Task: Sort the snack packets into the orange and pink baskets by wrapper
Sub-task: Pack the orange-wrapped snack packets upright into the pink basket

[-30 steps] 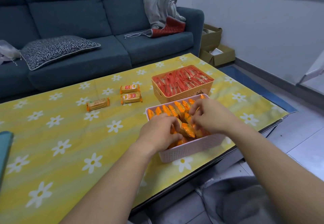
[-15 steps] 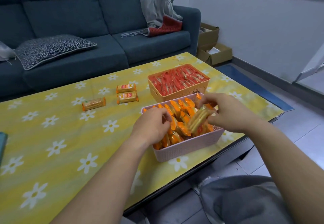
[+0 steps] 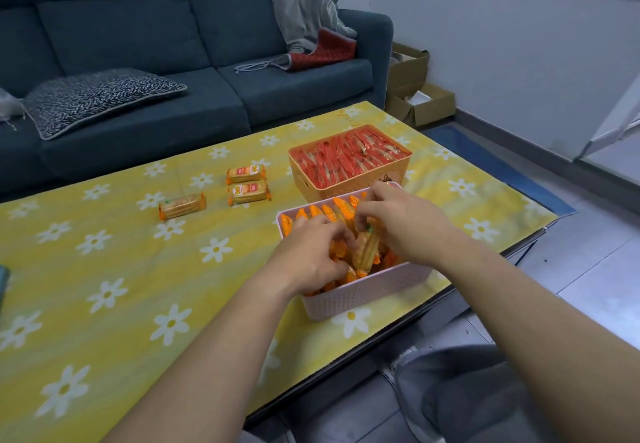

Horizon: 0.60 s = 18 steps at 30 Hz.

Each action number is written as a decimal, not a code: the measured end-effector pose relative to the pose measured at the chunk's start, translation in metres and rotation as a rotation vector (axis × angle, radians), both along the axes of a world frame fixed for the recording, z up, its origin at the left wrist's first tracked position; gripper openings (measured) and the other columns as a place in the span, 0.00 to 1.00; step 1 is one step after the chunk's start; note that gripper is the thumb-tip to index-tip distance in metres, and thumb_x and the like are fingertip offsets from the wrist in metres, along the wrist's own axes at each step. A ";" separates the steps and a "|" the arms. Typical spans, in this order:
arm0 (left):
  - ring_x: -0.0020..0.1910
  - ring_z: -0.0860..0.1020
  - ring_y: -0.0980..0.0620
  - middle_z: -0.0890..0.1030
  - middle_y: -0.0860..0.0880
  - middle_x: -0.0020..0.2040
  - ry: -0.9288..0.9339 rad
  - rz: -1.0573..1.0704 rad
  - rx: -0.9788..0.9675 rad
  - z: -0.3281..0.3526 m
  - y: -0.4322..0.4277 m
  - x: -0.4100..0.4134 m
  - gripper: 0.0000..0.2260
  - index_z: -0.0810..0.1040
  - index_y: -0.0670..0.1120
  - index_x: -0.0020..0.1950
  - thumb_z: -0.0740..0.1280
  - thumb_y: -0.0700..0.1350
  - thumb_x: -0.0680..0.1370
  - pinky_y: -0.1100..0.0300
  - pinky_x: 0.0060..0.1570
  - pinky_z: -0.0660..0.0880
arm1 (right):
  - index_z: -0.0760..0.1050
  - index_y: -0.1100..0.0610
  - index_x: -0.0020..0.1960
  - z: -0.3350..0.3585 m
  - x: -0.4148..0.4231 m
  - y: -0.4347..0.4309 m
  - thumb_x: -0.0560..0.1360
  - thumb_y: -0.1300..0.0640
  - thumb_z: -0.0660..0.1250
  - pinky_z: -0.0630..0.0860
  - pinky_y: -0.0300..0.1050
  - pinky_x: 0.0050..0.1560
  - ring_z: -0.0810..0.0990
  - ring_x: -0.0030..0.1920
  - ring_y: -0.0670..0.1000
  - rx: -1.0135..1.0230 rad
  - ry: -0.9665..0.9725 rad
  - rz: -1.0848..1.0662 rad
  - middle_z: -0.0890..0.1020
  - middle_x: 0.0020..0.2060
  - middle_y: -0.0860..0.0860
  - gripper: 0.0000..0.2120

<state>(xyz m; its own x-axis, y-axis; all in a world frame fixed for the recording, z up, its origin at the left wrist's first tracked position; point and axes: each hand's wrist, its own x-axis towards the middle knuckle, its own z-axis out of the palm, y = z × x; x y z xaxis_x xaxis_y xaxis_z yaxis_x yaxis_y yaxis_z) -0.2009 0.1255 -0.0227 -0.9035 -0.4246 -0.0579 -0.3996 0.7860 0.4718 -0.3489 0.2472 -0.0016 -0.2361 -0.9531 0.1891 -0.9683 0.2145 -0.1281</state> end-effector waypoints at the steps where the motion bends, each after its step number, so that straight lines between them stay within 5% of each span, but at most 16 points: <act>1: 0.56 0.66 0.49 0.73 0.55 0.55 -0.027 -0.008 -0.020 0.001 0.000 0.000 0.10 0.79 0.59 0.50 0.73 0.47 0.72 0.53 0.58 0.70 | 0.76 0.46 0.50 -0.001 0.002 0.000 0.73 0.68 0.65 0.64 0.46 0.37 0.72 0.53 0.53 0.013 0.052 0.016 0.71 0.51 0.49 0.16; 5: 0.57 0.64 0.50 0.70 0.55 0.56 -0.098 -0.056 -0.019 -0.001 -0.004 0.003 0.06 0.83 0.62 0.48 0.74 0.51 0.73 0.55 0.61 0.67 | 0.76 0.45 0.48 -0.007 0.007 -0.003 0.71 0.68 0.69 0.65 0.45 0.42 0.72 0.54 0.52 -0.002 0.131 0.075 0.72 0.51 0.48 0.18; 9: 0.59 0.66 0.48 0.73 0.54 0.56 -0.022 -0.025 -0.100 -0.002 -0.006 0.002 0.04 0.84 0.60 0.49 0.73 0.51 0.76 0.54 0.61 0.67 | 0.79 0.45 0.49 -0.009 0.011 0.001 0.69 0.68 0.65 0.72 0.45 0.50 0.76 0.52 0.50 0.150 -0.301 0.082 0.75 0.52 0.47 0.20; 14: 0.60 0.66 0.47 0.73 0.53 0.54 0.017 0.006 -0.076 0.000 -0.010 -0.003 0.04 0.83 0.61 0.47 0.71 0.51 0.78 0.51 0.63 0.66 | 0.79 0.45 0.53 -0.009 0.006 0.006 0.71 0.56 0.68 0.71 0.39 0.39 0.76 0.35 0.40 0.133 -0.612 -0.029 0.81 0.43 0.42 0.13; 18: 0.58 0.64 0.47 0.70 0.52 0.57 -0.103 -0.060 -0.025 0.003 -0.014 0.001 0.08 0.82 0.61 0.55 0.68 0.50 0.80 0.52 0.63 0.64 | 0.75 0.50 0.60 -0.008 0.007 0.005 0.72 0.60 0.70 0.68 0.26 0.37 0.73 0.36 0.28 0.140 -0.540 -0.017 0.76 0.49 0.38 0.18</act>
<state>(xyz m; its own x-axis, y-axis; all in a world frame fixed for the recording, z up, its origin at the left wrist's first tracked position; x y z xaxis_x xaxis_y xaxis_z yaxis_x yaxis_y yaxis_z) -0.1995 0.1111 -0.0202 -0.9172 -0.3725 -0.1413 -0.3967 0.8210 0.4105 -0.3417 0.2519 -0.0095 -0.2798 -0.9557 -0.0911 -0.7693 0.2800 -0.5743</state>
